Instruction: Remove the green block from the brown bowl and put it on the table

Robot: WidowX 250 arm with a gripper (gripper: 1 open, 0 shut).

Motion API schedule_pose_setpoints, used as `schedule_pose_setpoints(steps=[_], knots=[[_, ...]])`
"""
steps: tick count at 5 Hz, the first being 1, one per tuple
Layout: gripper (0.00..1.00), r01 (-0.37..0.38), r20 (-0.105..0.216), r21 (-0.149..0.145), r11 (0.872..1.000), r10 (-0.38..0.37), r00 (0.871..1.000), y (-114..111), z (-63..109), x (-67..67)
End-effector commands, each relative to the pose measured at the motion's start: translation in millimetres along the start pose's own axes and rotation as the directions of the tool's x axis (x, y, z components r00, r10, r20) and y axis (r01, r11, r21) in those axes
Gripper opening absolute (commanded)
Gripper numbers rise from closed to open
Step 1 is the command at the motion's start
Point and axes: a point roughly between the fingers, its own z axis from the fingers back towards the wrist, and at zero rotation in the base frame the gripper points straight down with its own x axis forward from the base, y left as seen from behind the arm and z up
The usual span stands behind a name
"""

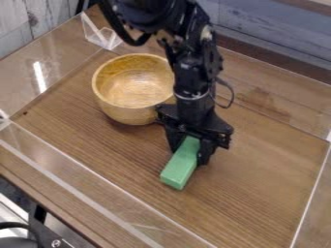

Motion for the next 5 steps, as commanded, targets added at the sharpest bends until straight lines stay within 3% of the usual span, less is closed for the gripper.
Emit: schedule_pose_setpoints(steps=[1,3,4,5], knots=[[0.0,-0.007,0.043,0.009,1.0,0.006,0.999,-1.7,7.2,8.1],[0.0,-0.09,0.073,0.03,0.996,0.088,0.993,15.7,10.6,6.0],[0.0,-0.099,0.09,0.033,0.995,0.095,0.991,14.0,12.0,7.2],[1.0,-0.091,0.102,0.003,0.996,0.09,0.991,20.4,28.4,6.3]])
